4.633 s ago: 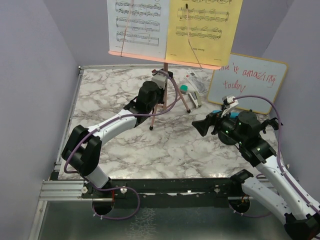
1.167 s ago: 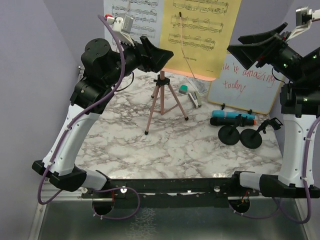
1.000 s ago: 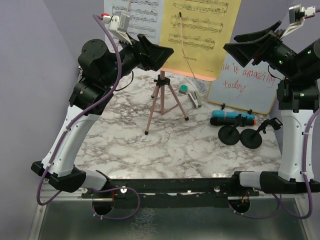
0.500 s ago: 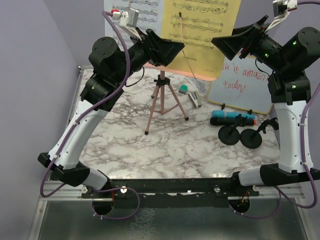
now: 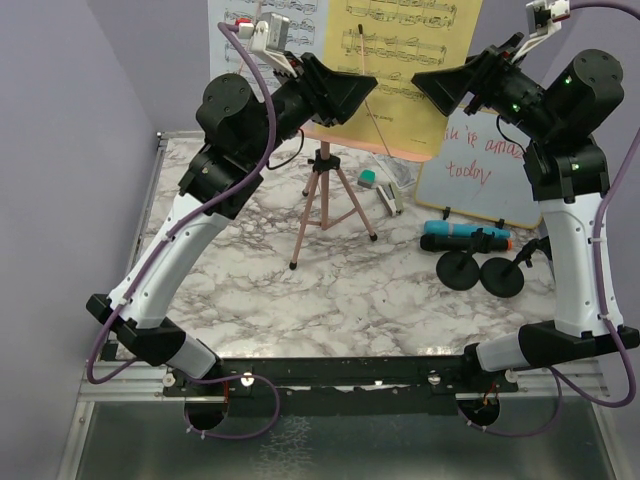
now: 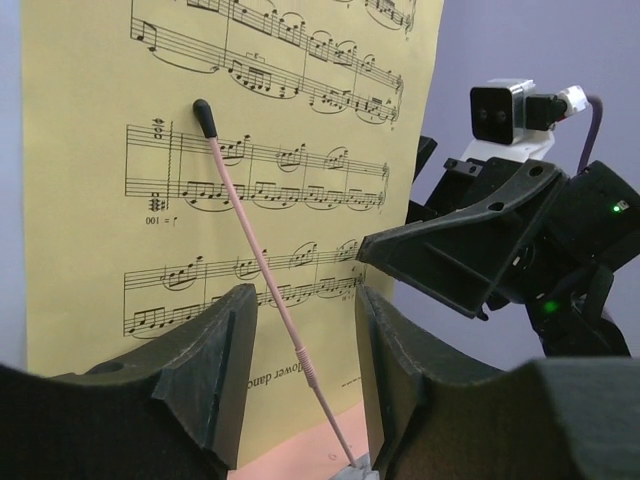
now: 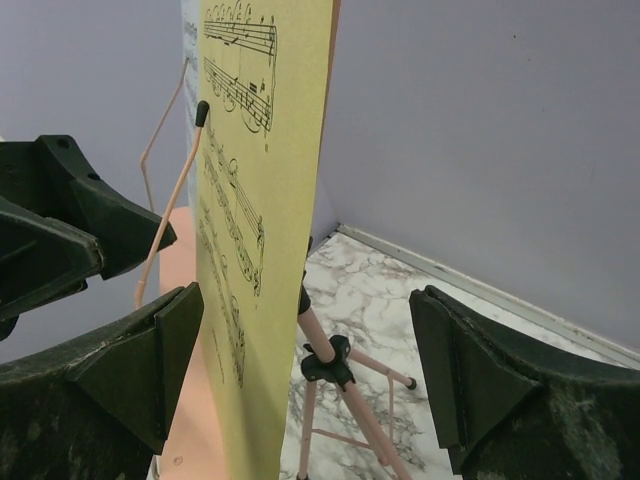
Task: Pack up the instrument practice props
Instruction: Pick up the sheet music from the music stand.
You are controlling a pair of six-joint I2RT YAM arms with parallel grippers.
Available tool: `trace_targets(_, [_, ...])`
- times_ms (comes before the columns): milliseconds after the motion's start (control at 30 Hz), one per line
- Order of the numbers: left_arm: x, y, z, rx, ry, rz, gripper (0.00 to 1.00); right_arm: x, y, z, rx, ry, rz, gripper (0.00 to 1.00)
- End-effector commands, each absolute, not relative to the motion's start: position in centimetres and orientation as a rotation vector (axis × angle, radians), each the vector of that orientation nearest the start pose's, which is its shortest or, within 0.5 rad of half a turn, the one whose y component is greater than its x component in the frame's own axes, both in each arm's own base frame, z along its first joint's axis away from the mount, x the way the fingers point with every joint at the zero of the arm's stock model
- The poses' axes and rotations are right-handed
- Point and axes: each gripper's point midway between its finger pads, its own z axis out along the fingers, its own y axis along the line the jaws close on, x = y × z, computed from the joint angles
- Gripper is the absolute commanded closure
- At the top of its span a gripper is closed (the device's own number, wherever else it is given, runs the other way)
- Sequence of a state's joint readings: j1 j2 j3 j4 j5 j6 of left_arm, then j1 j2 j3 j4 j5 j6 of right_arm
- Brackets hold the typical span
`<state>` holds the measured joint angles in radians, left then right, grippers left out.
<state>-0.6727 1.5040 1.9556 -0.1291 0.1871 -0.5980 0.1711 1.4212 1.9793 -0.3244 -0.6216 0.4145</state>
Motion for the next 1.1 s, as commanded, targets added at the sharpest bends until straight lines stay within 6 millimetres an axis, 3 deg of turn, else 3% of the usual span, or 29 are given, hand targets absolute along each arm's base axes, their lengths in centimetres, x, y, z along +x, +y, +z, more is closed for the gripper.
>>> trace_targets(0, [30.8,-31.6,59.9,0.193,1.265,-1.218,0.53,34.4,17.3,56.9,-0.356,1.386,0.852,0.09])
trace_targets(400, [31.8,-32.7,58.7,0.185,1.290,-1.219,0.57,34.6,17.9,56.9,-0.371,1.386,0.841,0.09])
trace_targets(600, [31.7,-32.6,58.8,0.181,1.277,-1.219,0.78,35.1,17.5,56.5,-0.347,1.398,0.808,0.09])
trace_targets(800, [31.2,-31.2,59.5,0.136,1.208,-1.208,0.93,36.3,16.4,55.0,-0.279,1.427,0.738,0.10])
trace_targets(1067, [31.4,-30.6,59.6,0.111,1.197,-1.186,1.00,35.4,15.0,55.0,-0.242,1.409,0.666,0.16])
